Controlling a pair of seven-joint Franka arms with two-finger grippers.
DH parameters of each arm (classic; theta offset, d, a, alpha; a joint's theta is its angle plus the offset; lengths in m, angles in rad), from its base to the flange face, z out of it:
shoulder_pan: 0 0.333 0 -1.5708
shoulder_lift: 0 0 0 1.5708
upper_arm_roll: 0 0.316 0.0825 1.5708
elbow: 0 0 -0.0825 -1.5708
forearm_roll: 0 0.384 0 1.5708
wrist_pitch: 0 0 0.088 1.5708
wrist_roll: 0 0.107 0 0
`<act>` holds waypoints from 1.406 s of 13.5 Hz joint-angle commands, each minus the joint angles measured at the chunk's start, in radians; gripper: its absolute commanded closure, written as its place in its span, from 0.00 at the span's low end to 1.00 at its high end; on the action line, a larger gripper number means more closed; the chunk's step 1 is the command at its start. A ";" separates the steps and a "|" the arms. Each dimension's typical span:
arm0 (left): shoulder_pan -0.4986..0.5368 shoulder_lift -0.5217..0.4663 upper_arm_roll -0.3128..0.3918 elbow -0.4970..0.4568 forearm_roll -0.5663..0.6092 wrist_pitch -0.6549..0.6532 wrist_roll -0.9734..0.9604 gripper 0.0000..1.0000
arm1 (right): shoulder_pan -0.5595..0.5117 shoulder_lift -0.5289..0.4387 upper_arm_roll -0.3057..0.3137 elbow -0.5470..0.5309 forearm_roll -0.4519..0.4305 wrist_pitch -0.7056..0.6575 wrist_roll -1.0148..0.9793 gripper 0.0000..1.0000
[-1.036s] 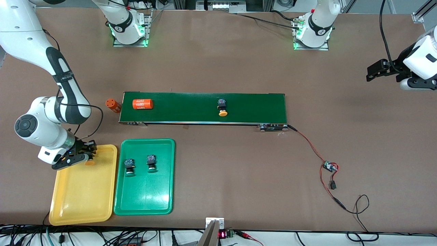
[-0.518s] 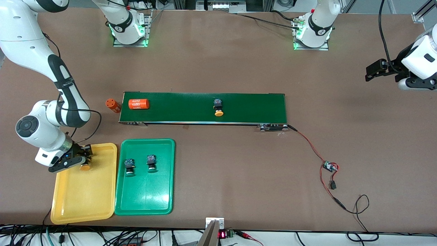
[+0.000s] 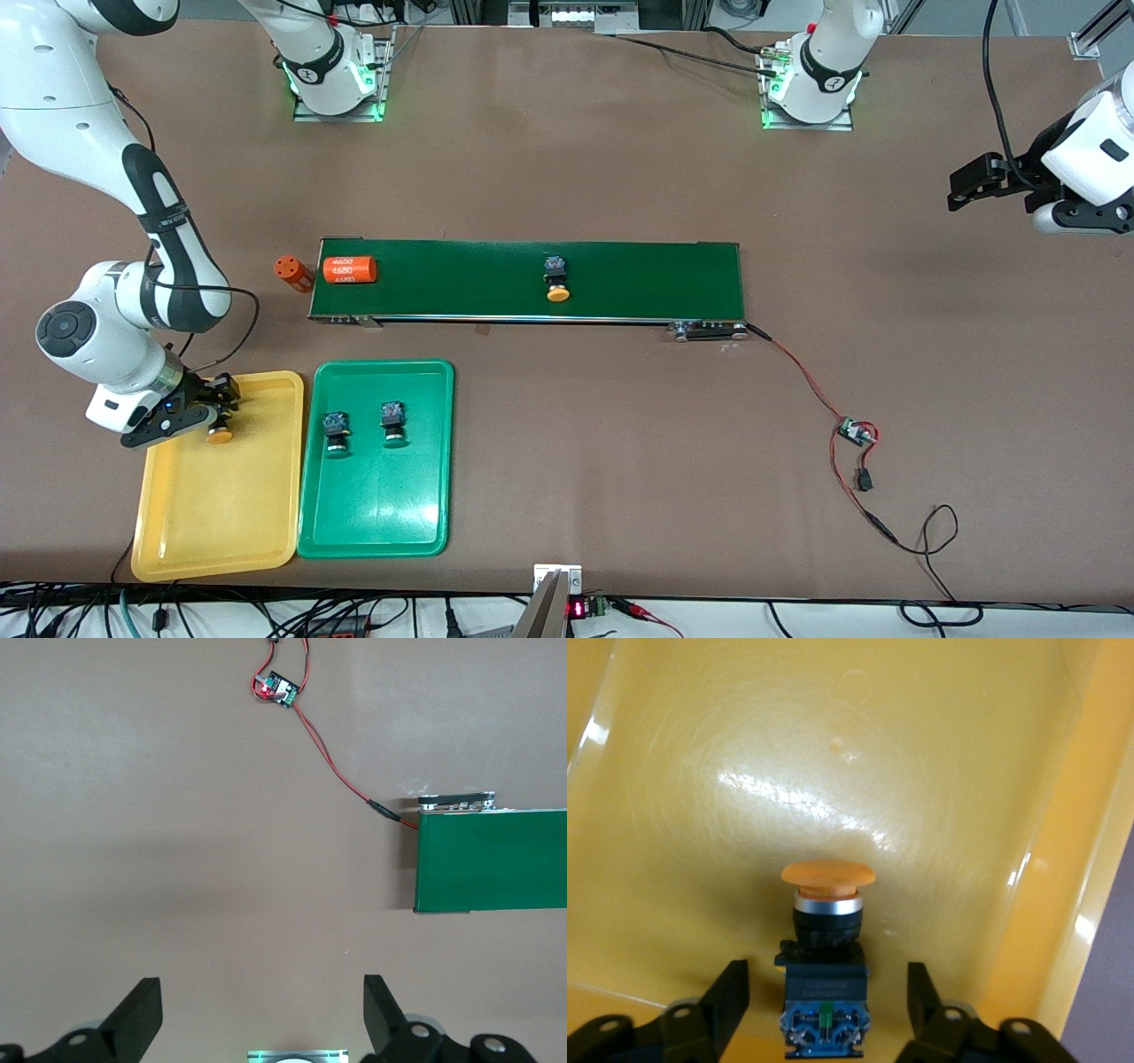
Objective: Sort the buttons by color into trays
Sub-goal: 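Move the right gripper back to the belt and grasp a yellow button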
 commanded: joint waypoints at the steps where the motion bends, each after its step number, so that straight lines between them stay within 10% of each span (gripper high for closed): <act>1: 0.000 -0.006 0.001 0.013 0.021 -0.020 0.006 0.00 | -0.003 -0.043 0.030 0.007 0.003 -0.086 0.001 0.00; 10: 0.000 -0.006 -0.001 0.014 0.021 -0.020 0.004 0.00 | 0.002 -0.331 0.214 -0.236 0.039 -0.354 0.505 0.00; 19: 0.000 -0.006 0.002 0.014 0.021 -0.020 0.004 0.00 | 0.040 -0.532 0.596 -0.490 0.147 -0.300 1.169 0.00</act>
